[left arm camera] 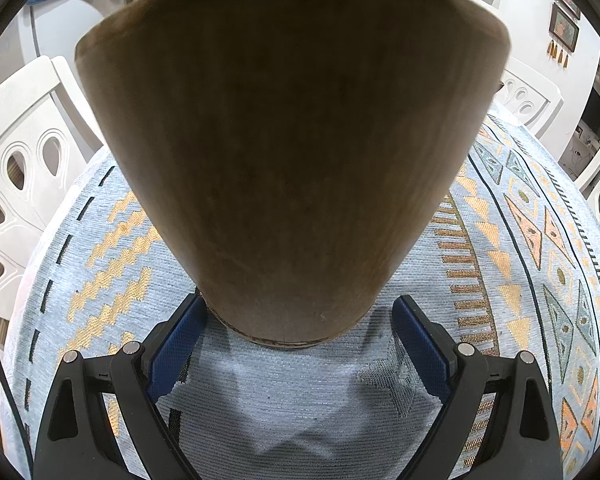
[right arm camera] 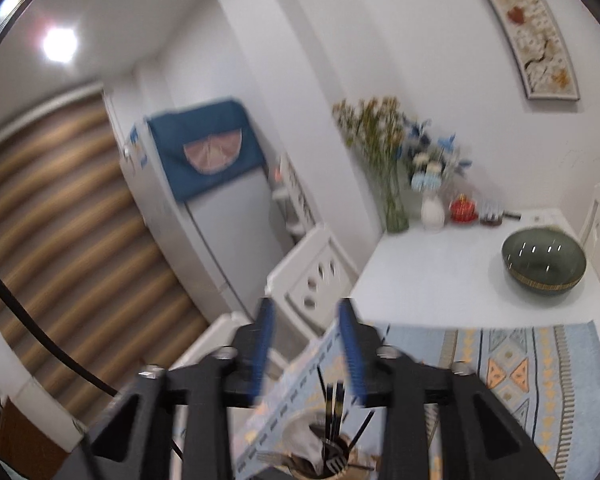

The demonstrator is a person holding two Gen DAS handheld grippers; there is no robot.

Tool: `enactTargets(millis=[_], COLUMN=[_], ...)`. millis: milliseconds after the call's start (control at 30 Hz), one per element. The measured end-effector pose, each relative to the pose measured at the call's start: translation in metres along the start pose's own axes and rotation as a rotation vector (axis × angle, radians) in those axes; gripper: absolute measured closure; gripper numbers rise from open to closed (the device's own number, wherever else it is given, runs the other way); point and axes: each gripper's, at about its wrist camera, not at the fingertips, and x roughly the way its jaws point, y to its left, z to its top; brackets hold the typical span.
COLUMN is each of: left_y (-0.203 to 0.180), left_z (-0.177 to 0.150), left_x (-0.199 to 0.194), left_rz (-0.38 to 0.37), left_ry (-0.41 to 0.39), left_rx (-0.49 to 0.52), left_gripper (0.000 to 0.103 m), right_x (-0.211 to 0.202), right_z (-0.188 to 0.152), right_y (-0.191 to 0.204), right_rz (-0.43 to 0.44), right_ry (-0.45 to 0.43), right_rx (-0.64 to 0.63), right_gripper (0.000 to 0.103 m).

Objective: Organize utensils
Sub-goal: 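Lower the spoon into the cup and open the right tool, then set the wooden cup down on the runner with the left tool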

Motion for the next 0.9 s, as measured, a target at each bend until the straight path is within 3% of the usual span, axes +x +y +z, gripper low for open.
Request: enactTargets(millis=[100,233,333,400,467,733,900], left_y=[0.0,0.0,0.0,0.0,0.0,0.001,0.002], left_z=[0.0,0.0,0.0,0.0,0.0,0.0,-0.001], left_x=[0.0,0.0,0.0,0.0,0.0,0.002,0.001], left_rz=[0.001,0.001,0.0,0.0,-0.001,0.001,-0.017], left_ry=[0.0,0.0,0.0,0.0,0.0,0.003,-0.01], left_rx=[0.0,0.0,0.0,0.0,-0.001,0.003,-0.008], left_gripper=[0.009,0.009,0.009,0.009,0.009,0.009,0.009], right_x=[-0.027,-0.049,-0.062,-0.068,-0.072,-0.058,-0.049], right_z=[0.011,0.019,0.021,0.02,0.017,-0.016,-0.055], right_y=[0.0,0.004,0.003,0.001,-0.001,-0.025,-0.032], right_rz=[0.008,-0.075,-0.114,-0.133,-0.149,-0.248,-0.396], right_ry=[-0.091,-0.147,-0.171,-0.181,-0.186,-0.039,0.063], right_rx=[-0.018,-0.068,-0.086,-0.09,-0.091,-0.078,-0.146], right_gripper=[0.056,0.054,0.047,0.035,0.033,0.029,0.029])
